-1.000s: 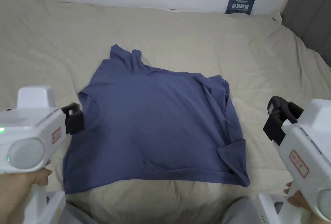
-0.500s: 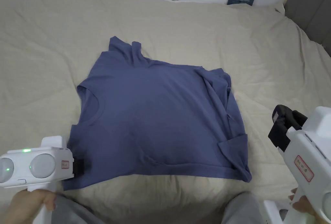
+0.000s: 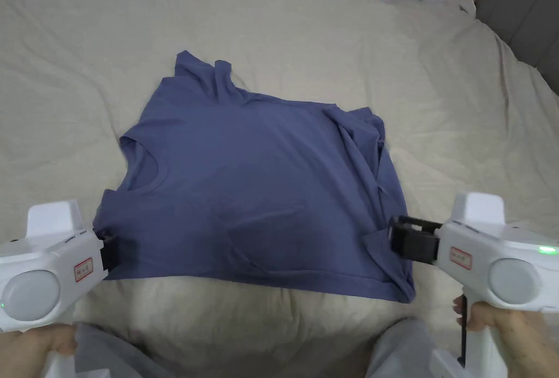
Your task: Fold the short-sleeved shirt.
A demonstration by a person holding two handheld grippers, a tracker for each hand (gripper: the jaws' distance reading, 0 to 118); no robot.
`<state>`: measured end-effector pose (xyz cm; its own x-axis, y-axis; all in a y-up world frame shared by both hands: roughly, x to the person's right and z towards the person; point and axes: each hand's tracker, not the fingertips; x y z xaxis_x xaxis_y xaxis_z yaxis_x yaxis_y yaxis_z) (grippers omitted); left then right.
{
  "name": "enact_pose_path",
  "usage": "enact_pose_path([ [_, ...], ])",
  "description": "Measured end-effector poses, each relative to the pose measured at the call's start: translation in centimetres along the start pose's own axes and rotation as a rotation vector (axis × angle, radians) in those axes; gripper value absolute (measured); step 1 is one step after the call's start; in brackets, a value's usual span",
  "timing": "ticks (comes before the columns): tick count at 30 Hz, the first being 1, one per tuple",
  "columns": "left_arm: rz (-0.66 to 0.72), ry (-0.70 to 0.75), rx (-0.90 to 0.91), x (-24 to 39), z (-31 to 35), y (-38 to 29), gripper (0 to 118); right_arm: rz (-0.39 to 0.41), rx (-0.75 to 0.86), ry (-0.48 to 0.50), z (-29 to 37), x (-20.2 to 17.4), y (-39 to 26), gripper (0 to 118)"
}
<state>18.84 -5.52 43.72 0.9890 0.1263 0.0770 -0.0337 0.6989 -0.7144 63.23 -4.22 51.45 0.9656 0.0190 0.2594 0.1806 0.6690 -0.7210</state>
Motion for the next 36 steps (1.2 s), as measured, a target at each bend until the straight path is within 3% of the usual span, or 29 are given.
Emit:
enact_pose_path([
  [6, -0.012, 0.001, -0.012, 0.4, 0.0, 0.1, 3, 0.194, -0.149, -0.066, -6.4, -3.3, -2.5, 115],
  [10, -0.002, 0.012, -0.032, 0.4, -0.5, -0.2, 3, 0.224, -0.184, -0.119, -8.2, -4.6, -3.6, 97],
  [12, -0.002, 0.012, -0.037, 0.4, -0.7, -0.3, 3, 0.186, -0.175, -0.125, -8.2, -4.2, -3.7, 48],
  [15, -0.009, 0.015, -0.044, 0.5, -0.8, -0.3, 3, 0.09, -0.155, -0.067, -6.6, -3.1, -3.2, 13],
  [16, -0.008, 0.016, -0.045, 0.6, -0.7, -0.3, 3, 0.091, -0.119, -0.085, -5.9, -2.8, -3.2, 9],
  [18, -0.004, 0.015, -0.048, 0.6, -0.7, -0.3, 3, 0.067, -0.093, -0.056, -4.7, -1.7, -2.9, 9],
  [23, 0.017, 0.002, -0.049, 0.2, -0.4, 0.2, 3, -0.134, -0.051, 0.007, -0.8, 1.4, -1.6, 7],
  [31, 0.268, -0.108, 0.053, -1.6, 1.1, 7.3, 3, -0.368, 0.059, 0.053, 2.1, 5.5, 5.6, 6],
  [36, 0.35, -0.08, 0.079, -2.0, -2.6, 13.1, 3, -0.368, 0.068, -0.034, -0.8, 5.1, 11.5, 6],
])
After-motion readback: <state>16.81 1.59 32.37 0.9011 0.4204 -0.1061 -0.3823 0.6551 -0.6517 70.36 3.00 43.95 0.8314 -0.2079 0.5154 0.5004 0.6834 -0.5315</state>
